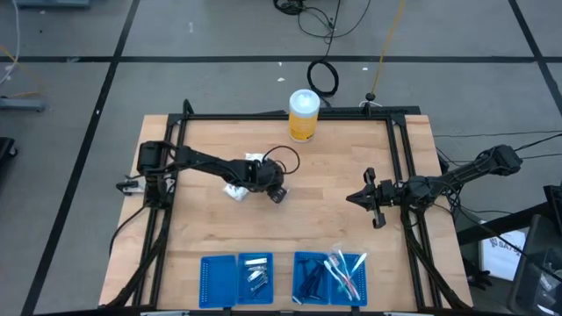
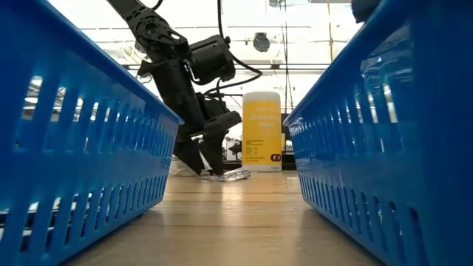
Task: Pick & Place Travel size toiletries
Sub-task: Put the silver nail cutter into the blue basket
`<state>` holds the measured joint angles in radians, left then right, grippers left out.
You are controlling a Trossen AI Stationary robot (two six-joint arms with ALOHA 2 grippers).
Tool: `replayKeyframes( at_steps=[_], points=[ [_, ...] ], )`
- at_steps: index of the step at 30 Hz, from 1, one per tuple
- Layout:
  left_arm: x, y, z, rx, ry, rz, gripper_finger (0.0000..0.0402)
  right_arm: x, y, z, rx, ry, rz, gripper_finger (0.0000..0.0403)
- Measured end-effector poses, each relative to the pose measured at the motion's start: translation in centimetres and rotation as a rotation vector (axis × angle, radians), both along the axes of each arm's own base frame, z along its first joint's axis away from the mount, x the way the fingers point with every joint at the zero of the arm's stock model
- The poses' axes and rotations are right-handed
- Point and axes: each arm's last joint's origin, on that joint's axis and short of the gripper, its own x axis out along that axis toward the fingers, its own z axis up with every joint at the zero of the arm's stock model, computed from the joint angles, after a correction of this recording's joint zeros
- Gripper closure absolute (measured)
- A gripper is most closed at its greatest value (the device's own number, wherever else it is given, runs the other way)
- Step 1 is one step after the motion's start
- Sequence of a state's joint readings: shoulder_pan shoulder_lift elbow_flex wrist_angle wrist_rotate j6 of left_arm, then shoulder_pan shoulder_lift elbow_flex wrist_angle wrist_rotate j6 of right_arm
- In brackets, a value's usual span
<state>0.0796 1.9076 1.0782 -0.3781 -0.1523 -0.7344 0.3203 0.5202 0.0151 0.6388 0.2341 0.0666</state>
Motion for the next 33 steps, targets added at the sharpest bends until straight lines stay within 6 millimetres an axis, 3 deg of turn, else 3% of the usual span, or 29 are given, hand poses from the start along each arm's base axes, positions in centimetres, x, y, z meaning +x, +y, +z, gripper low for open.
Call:
replayKeyframes(
  at_steps=[13, 16, 22, 30, 33],
  points=[
    [-0.4, -1.2, 0.0, 0.032, 0.037, -0.024, 0.0377, 0.0, 0.0, 0.0, 0.0, 0.001, 0.0, 0.0399],
    [-0.4, -1.9, 0.6, 0.017, 0.015, -0.041, 0.0388, 0.0, 0.0, 0.0, 0.0, 0.001, 0.0, 0.0399],
    [-1.2, -5.9, 4.2, -0.003, -0.088, -0.164, 0.0386, 0.0, 0.0, 0.0, 0.0, 0.001, 0.0, 0.0399],
    [-4.4, -14.5, 10.0, -0.04, -0.307, -0.38, 0.0388, 0.0, 0.0, 0.0, 0.0, 0.001, 0.0, 0.0399],
    [-5.9, -17.7, 10.6, -0.067, -0.332, -0.496, 0.0394, 0.0, 0.0, 0.0, 0.0, 0.0, 0.0, 0.0399]
  ],
)
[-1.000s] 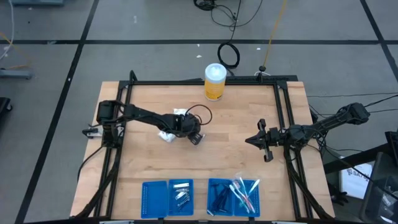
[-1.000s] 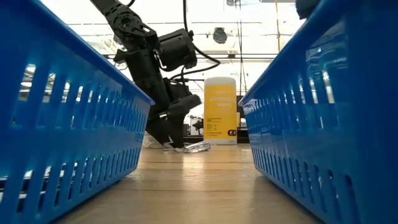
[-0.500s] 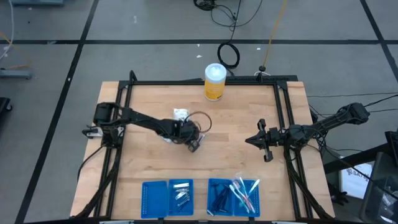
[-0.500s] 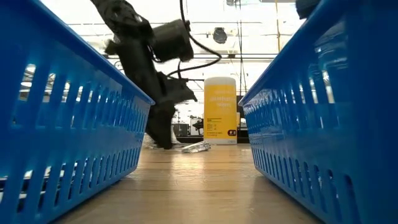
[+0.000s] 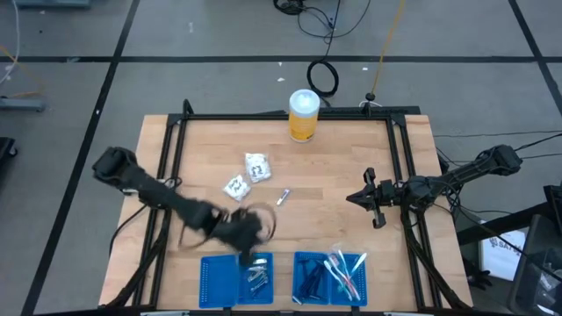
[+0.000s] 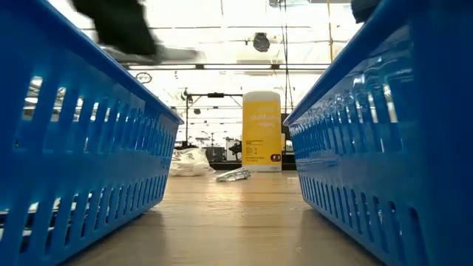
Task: Pick & Place Travel size toiletries
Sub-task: Put the silver nail cutter into the blue basket
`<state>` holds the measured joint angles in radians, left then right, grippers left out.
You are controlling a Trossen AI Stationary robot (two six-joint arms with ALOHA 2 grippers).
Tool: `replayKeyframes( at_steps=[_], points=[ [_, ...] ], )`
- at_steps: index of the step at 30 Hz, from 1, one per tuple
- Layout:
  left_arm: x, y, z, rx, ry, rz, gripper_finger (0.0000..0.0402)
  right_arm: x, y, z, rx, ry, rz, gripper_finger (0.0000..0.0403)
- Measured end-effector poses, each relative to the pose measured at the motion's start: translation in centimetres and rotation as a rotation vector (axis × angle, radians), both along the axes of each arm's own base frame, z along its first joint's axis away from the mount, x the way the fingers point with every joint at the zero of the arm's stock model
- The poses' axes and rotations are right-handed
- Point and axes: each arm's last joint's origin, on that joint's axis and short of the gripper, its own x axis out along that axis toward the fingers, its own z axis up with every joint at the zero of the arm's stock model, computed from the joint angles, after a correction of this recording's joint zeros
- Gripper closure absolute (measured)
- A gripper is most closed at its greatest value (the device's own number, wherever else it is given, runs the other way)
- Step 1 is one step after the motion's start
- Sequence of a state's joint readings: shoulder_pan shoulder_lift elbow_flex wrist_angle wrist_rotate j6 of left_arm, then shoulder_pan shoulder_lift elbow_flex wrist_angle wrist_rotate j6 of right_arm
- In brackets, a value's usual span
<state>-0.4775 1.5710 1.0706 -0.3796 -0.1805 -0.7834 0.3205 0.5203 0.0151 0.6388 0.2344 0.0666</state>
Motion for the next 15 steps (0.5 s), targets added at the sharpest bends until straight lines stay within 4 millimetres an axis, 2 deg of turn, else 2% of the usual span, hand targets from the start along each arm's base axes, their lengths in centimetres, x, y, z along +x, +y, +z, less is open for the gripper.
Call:
replayKeyframes(
  at_steps=[4, 7, 15],
  points=[
    [-1.6, -3.4, -0.1, -0.065, 0.005, -0.053, 0.0391, 0.0, 0.0, 0.0, 0.0, 0.001, 0.0, 0.0399],
    [-1.9, -4.8, -0.9, -0.081, 0.018, -0.063, 0.0379, 0.0, 0.0, 0.0, 0.0, 0.001, 0.0, 0.0399],
    [-0.9, -5.6, -3.3, -0.125, 0.086, -0.095, 0.0393, 0.0, 0.0, 0.0, 0.0, 0.0, 0.0, 0.0399]
  ],
)
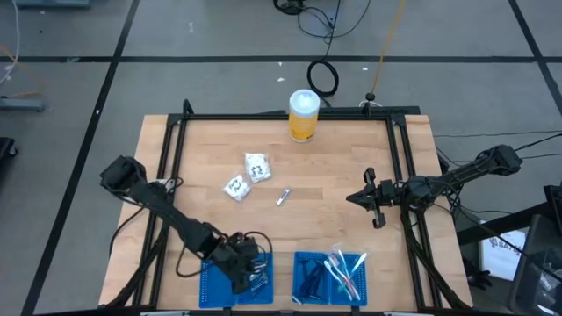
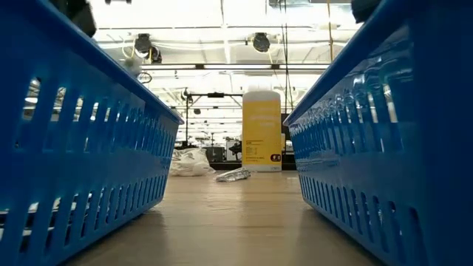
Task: Pick & Place Travel size toiletries
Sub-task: Put the silver nail cutter into the blue basket
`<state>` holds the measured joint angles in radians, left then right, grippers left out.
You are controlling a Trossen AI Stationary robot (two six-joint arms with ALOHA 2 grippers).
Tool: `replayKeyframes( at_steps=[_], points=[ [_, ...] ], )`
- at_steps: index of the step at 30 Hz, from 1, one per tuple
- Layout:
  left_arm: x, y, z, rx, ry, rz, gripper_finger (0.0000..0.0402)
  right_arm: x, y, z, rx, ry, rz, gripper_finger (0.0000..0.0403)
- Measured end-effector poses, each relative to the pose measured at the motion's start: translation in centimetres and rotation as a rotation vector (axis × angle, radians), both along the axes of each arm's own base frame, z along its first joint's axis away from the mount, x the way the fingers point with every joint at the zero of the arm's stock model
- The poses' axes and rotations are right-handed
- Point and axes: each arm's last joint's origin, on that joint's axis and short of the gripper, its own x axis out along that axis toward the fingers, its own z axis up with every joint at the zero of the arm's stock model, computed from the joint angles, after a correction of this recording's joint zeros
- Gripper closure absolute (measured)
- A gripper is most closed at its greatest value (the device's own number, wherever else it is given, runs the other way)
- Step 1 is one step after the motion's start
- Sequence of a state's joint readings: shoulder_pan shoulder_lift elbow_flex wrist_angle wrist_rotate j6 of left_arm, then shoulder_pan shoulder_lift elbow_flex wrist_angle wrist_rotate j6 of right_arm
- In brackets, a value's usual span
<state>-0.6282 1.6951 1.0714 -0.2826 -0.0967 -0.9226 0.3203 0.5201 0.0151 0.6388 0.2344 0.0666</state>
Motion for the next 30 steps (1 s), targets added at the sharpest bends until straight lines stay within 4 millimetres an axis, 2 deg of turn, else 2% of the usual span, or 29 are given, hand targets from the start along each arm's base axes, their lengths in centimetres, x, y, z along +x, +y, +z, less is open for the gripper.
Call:
replayKeyframes(
  at_steps=[3, 9, 15, 30],
  points=[
    [0.4, 0.1, -0.8, -0.025, 0.045, -0.025, 0.0392, 0.0, 0.0, 0.0, 0.0, 0.001, 0.0, 0.0399],
    [1.1, 0.6, -2.2, -0.014, 0.093, -0.041, 0.0355, 0.0, 0.0, 0.0, 0.0, 0.0, 0.001, 0.0399],
    [1.7, 1.6, -2.2, -0.026, 0.097, 0.014, 0.0342, 0.0, 0.0, 0.0, 0.0, 0.0, 0.0, 0.0399],
    [2.1, 2.1, -2.2, -0.003, 0.072, 0.029, 0.0339, 0.0, 0.0, 0.0, 0.0, 0.0, 0.0, 0.0398]
  ],
)
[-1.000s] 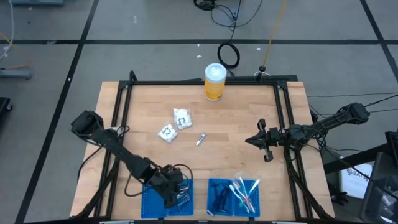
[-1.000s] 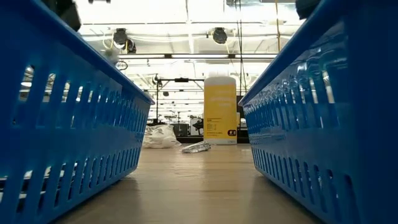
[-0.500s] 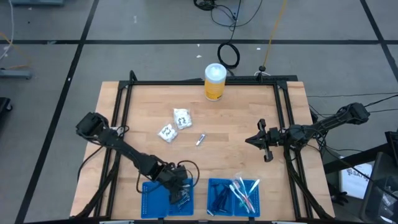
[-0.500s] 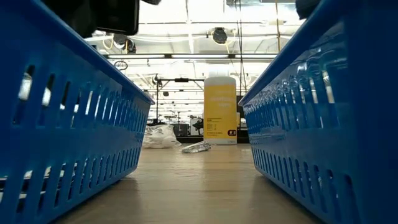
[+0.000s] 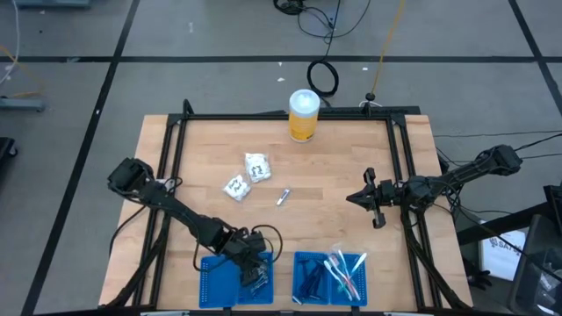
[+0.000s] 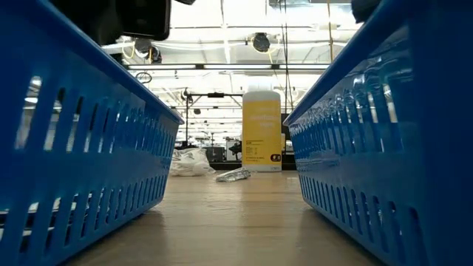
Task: Pick & Place Travel size toiletries
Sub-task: Put the silver nail cutter into the blue basket
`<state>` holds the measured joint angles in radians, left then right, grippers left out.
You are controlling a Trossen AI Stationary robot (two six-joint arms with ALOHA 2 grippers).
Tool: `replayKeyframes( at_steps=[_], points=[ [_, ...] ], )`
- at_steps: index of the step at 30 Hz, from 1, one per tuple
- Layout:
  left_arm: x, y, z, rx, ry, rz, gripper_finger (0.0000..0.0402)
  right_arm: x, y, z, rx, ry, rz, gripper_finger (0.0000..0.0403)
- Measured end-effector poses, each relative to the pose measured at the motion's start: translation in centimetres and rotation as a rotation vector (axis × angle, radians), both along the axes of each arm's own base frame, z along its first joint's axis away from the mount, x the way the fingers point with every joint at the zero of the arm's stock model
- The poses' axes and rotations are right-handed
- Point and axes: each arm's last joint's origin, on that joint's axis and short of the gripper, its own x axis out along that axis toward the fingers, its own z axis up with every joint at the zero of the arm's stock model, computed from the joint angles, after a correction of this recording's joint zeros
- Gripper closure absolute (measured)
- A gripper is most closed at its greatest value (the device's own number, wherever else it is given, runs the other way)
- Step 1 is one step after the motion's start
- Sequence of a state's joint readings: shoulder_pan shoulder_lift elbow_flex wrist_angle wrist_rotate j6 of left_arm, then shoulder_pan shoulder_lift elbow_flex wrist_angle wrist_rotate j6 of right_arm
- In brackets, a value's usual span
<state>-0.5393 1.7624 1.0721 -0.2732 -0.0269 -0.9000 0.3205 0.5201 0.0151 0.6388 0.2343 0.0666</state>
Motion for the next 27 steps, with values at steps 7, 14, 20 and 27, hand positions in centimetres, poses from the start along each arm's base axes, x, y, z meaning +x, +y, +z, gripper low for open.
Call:
replayKeyframes(
  at_steps=[7, 14, 20, 27],
  points=[
    [0.0, 0.0, 0.0, 0.017, -0.012, 0.003, 0.0339, 0.0, 0.0, 0.0, 0.0, 0.0, 0.0, 0.0399],
    [0.8, 0.1, 0.8, -0.015, -0.101, -0.058, 0.0339, 0.0, 0.0, 0.0, 0.0, 0.0, 0.0, 0.0399],
    [2.2, 0.8, 4.0, 0.016, -0.41, -0.258, 0.0339, 0.0, 0.0, 0.0, 0.0, 0.0, 0.0, 0.0399],
    [3.8, 5.5, 4.5, 0.365, -0.466, 0.014, 0.0339, 0.0, 0.0, 0.0, 0.0, 0.001, 0.0, 0.0399]
  ],
)
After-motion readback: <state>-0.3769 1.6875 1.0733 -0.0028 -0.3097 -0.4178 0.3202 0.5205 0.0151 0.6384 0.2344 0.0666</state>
